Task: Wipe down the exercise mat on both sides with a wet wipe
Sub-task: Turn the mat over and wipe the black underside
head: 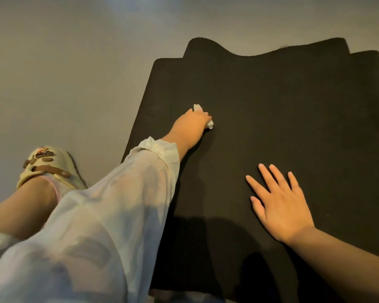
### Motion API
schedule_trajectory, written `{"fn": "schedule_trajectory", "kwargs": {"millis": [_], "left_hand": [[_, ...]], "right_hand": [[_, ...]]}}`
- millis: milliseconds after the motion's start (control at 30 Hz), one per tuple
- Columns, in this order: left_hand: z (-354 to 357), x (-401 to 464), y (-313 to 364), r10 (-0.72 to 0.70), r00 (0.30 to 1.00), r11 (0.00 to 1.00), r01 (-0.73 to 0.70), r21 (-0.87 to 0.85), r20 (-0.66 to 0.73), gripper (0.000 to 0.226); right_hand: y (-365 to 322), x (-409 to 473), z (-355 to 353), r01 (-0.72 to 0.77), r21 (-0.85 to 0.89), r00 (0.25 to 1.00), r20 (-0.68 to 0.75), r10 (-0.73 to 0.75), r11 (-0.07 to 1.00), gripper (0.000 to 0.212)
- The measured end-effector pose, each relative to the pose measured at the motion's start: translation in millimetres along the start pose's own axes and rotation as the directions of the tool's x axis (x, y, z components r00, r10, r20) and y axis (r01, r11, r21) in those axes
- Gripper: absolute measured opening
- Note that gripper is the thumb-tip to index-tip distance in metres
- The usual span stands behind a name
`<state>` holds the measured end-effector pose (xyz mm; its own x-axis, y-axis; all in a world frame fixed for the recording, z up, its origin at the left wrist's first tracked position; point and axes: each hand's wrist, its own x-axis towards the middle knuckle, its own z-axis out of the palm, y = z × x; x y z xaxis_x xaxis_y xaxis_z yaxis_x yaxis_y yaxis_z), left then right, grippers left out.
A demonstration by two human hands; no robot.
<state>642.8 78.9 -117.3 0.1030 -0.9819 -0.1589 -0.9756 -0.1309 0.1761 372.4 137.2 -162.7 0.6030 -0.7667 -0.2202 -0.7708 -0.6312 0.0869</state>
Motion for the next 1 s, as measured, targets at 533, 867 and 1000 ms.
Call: {"fn": "schedule_trajectory", "kwargs": {"millis": [533,867,1000], "left_hand": [[26,-201,-18,0.206,0.916,0.972,-0.149,-0.183,0.343,0.042],[0,-238,4,0.409,0.893,0.882,-0.333,-0.332,0.190,0.028],[-21,-179,13,0.205,0.960,0.889,-0.264,-0.375,-0.190,0.025]], "right_hand": [[-1,1,0,-0.018,0.002,1.000,0.007,0.018,1.000,0.059],[20,-19,-39,0.083,0.380,0.981,-0.196,-0.007,0.921,0.037],[44,-34,-34,-0.024,0.272,0.974,-0.212,0.084,0.962,0.037]]}}
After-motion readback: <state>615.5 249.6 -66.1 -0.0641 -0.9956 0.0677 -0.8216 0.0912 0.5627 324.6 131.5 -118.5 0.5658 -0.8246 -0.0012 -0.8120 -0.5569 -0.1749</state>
